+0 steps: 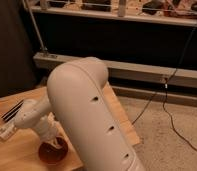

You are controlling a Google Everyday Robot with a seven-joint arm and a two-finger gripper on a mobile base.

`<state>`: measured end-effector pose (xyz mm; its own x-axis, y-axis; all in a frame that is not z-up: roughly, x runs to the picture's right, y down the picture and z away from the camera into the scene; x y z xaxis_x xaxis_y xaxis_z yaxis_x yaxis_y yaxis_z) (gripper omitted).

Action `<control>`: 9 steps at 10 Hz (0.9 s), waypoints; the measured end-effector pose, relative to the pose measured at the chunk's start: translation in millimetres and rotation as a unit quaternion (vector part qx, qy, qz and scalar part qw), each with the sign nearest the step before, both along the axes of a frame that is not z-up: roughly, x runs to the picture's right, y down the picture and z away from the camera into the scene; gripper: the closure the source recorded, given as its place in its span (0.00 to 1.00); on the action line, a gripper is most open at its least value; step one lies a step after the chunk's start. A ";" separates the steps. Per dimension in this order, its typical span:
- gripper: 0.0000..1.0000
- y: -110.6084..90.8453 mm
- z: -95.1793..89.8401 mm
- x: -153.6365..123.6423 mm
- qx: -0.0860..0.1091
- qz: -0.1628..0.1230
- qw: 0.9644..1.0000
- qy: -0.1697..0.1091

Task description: Drag the ceramic bowl in a circle

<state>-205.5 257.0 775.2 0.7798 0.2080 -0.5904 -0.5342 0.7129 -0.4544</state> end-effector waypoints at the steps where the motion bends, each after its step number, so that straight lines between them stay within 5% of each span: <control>1: 1.00 -14.9 7.1 -0.1 0.013 0.010 1.000 0.007; 5: 1.00 -87.2 35.1 -36.8 0.074 0.044 0.996 0.022; 9: 1.00 -91.9 45.0 -88.7 0.083 0.028 0.996 0.013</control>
